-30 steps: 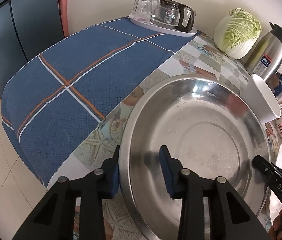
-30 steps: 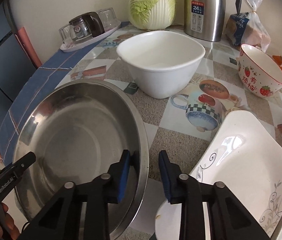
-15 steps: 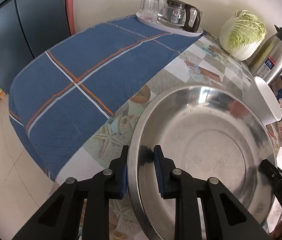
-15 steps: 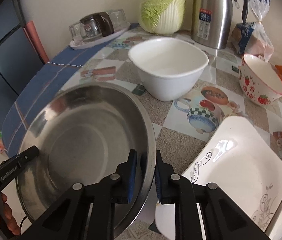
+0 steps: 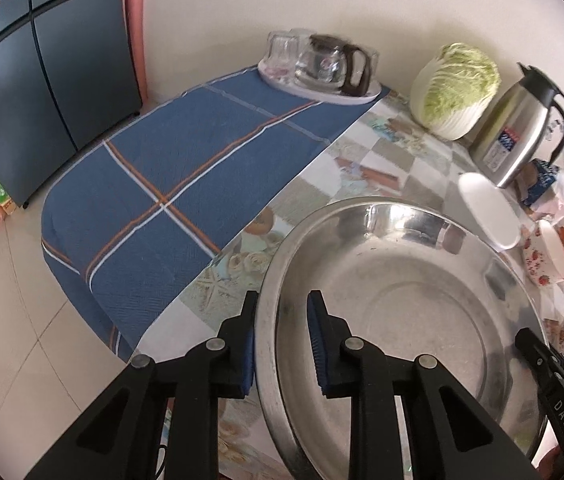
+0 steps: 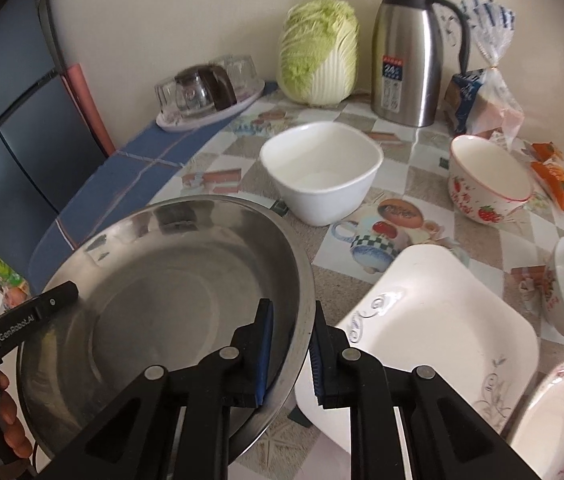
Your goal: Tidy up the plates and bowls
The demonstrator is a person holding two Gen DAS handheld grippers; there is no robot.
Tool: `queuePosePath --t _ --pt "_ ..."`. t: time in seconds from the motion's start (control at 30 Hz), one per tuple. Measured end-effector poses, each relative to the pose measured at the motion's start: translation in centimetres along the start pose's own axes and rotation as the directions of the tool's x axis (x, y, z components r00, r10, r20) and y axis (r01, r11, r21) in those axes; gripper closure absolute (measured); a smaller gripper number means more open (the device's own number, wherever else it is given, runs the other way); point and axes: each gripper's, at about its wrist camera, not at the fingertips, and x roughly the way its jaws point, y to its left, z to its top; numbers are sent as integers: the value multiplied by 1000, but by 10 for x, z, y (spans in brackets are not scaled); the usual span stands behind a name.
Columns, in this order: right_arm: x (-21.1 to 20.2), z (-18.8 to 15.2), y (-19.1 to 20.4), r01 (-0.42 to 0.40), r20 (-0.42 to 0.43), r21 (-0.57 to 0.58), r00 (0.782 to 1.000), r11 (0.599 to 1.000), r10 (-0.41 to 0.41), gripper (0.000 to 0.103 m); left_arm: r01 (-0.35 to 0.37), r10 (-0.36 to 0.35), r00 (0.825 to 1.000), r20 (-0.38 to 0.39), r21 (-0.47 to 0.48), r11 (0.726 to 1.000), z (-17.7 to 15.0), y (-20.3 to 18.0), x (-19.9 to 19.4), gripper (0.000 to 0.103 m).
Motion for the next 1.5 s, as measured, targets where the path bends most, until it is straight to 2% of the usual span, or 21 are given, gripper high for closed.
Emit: queuePosePath --t 0.23,0.4,0.7,0.87,1.1,1.33,1.5 --pt "-39 0 -26 13 78 47 997 999 -17 84 17 -20 999 47 66 998 10 -40 -36 78" --pt "-73 -1 -58 23 149 123 988 992 -41 84 27 -40 995 89 137 990 18 -85 -59 78" --pt "-109 -2 -122 44 217 264 971 963 -104 84 76 -98 992 83 231 970 18 -162 -70 78" --pt "-119 -10 -153 58 218 321 967 945 -133 84 107 -125 990 59 249 962 10 -191 -65 78" --pt "-118 -18 -180 130 179 349 963 928 -202 84 125 -132 991 10 247 961 -7 -219 -46 78" --pt "-110 -28 -203 153 123 386 969 910 -215 84 161 -155 987 -44 268 950 -20 -230 -27 78" --pt "-102 -30 -206 172 85 382 972 908 -219 84 156 -140 987 -76 279 948 -24 -232 -14 78"
